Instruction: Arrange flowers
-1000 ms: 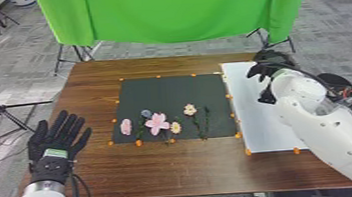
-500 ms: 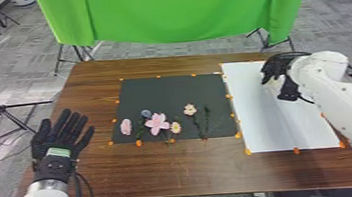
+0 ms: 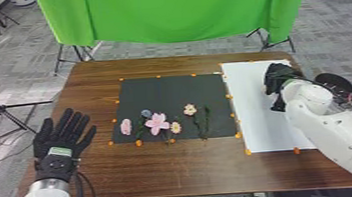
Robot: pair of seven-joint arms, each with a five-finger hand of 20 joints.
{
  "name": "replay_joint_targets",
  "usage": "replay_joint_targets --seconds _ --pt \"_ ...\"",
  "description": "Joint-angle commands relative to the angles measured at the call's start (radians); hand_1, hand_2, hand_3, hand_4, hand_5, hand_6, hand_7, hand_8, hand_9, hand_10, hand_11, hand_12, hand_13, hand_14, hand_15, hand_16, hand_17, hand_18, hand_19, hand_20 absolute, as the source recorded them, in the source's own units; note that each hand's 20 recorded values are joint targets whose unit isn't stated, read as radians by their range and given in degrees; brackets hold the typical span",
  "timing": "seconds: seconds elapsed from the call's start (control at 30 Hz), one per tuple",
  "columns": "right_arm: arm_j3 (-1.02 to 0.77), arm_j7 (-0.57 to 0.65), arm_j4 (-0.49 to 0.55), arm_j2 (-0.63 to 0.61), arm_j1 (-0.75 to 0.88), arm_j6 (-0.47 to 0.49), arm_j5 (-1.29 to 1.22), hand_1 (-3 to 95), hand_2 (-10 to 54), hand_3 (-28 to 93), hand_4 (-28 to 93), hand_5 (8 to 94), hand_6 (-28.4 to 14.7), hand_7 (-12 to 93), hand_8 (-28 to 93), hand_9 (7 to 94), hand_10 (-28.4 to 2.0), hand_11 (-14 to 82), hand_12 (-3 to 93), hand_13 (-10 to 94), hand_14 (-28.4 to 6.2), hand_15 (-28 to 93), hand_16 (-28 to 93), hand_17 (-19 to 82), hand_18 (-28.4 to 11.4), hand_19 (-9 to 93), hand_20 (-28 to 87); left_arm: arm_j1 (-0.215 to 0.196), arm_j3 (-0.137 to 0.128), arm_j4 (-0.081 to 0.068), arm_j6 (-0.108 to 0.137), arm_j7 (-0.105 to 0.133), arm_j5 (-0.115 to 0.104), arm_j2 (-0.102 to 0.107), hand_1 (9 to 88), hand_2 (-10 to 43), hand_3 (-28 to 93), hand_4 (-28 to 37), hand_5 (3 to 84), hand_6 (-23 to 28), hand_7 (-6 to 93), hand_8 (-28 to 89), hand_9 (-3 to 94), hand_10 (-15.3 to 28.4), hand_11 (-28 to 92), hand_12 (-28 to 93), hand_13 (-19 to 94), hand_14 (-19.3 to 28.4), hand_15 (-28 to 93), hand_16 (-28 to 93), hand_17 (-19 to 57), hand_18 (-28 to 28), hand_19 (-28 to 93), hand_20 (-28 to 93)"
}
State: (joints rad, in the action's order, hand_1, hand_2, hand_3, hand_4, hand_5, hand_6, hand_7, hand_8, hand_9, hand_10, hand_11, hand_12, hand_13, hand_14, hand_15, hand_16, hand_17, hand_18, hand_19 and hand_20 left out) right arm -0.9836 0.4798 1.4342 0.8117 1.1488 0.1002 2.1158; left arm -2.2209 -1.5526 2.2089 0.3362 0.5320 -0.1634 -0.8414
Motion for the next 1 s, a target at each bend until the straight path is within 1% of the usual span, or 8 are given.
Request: replay_joint_targets --seconds 0.03,0.2,0.37,0.43,0.63,0.8,0.93,1.0 --pt "-0.073 -0.064 0.293 -0.078 0.153 -0.081 0.049 64.7 -9.5 64 -28 68.8 3.0 28 -5 84.3 -6.2 10.9 42.3 78 -1.2 30 43 50 -10.6 76 23 -0.021 -0.013 0.005 -0.014 -0.003 0.003 -0.005 28.4 16.4 71 -28.3 41.9 9.4 17.0 -9 38.3 16.0 23 13 28 15.7 40 -6 -7.8 15.4 41 11" --pt "-0.125 -0.073 0.428 -0.041 0.215 -0.022 -0.032 64.4 -9.5 63 -28 68.5 3.0 28 -5 84.2 -6.5 10.0 41.5 78 -1.6 29 43 49 -11.3 75 23 -0.021 -0.017 0.004 -0.013 -0.009 0.006 -0.007 28.4 16.4 71 -28.3 41.9 9.4 17.0 -9 38.3 16.0 23 13 28 15.7 40 -6 -7.8 15.4 41 11" --pt "-0.107 -0.080 0.478 0.002 0.234 0.045 -0.035 64.0 -9.5 63 -28 68.6 2.5 27 -5 83.7 -6.4 9.5 41.2 77 -1.9 29 43 48 -12.0 75 23 -0.017 -0.007 0.006 -0.010 0.007 0.001 0.000 28.4 16.4 71 -28.3 41.9 9.4 17.0 -9 38.3 16.0 23 13 28 15.7 40 -6 -7.8 15.4 41 11" --pt "-0.096 -0.067 0.497 0.010 0.242 0.065 -0.044 63.9 -9.5 63 -28 68.3 2.5 26 -5 83.6 -6.5 9.3 40.9 77 -2.0 28 43 48 -12.4 75 23 -0.006 -0.006 0.003 -0.002 -0.001 0.004 -0.004 28.4 16.4 71 -28.3 41.9 9.4 17.0 -9 38.3 16.0 23 13 28 15.7 40 -6 -7.8 15.4 41 11" --pt "-0.068 -0.065 0.499 0.032 0.260 0.107 -0.006 63.7 -9.5 63 -28 67.6 2.2 24 -5 82.4 -6.7 8.5 39.9 76 -2.5 28 43 47 -12.9 75 23 -0.002 -0.006 0.002 -0.004 -0.007 0.009 -0.005 28.4 16.4 71 -28.3 41.9 9.4 17.0 -9 38.3 16.0 23 13 28 15.7 40 -6 -7.8 15.4 41 11" --pt "-0.070 -0.049 0.519 0.042 0.293 0.124 0.003 63.7 -9.5 61 -28 65.9 1.9 22 -6 81.6 -6.9 8.5 39.4 75 -2.8 28 42 46 -13.2 75 23 0.000 -0.002 0.002 0.000 -0.030 0.022 -0.013 28.4 16.4 71 -28.3 41.9 9.4 17.0 -9 38.3 16.0 23 13 28 15.7 40 -6 -7.8 15.4 41 11" --pt "-0.067 -0.051 0.525 0.054 0.300 0.132 0.005 63.1 -9.5 60 -28 63.9 1.4 22 -15 79.5 -7.0 8.2 38.4 73 -2.9 27 41 46 -13.3 74 22 -0.002 -0.003 0.000 -0.003 -0.028 0.022 -0.015 28.4 16.4 71 -28.3 41.9 9.4 17.0 -9 38.3 16.0 23 13 28 15.7 40 -6 -7.8 15.4 41 11" --pt "-0.082 -0.087 0.531 0.058 0.308 0.185 0.046 62.7 -9.5 59 -28 61.6 0.8 21 -14 76.0 -7.2 9.8 34.7 72 -3.4 27 40 45 -13.5 73 22 0.000 0.003 0.001 -0.002 -0.017 0.024 -0.011 28.4 16.4 71 -28.3 41.9 9.4 17.0 -9 38.3 16.0 23 13 28 15.7 40 -6 -7.8 15.4 41 11"
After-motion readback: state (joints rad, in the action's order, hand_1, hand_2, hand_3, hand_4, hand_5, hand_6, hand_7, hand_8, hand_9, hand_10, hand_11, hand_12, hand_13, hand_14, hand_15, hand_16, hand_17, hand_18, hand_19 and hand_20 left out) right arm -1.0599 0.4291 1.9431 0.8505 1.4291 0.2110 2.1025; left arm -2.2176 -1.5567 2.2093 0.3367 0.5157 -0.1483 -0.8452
